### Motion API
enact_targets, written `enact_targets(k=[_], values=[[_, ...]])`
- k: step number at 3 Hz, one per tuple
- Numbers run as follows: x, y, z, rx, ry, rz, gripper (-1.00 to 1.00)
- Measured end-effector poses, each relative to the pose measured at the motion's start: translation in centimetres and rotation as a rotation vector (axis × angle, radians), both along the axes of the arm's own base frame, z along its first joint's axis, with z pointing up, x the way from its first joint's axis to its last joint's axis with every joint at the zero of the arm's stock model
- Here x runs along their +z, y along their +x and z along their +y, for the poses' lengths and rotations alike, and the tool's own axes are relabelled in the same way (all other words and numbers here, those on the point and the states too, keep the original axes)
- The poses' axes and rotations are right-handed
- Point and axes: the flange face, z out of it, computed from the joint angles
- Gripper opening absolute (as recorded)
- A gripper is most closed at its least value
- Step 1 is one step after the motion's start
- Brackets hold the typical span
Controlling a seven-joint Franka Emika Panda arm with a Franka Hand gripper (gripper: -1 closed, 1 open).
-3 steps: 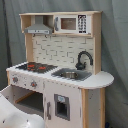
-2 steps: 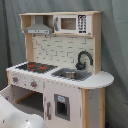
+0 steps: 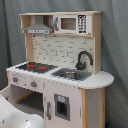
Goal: Play with the kitchen
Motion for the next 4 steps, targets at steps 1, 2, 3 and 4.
enact_targets(k=[1,2,3,4], values=[[-2.0,1.5,-0.9,-0.048,0.075,0.057,1.0],[-4.5,2.9,-1.9,-0.092,0.139,0.111,1.0],[-6.6,3.1,-2.8,-0.131,0.197,0.158,1.0],[-8.1,2.9,-3.7,-0.188,0.262,0.208,1.0]])
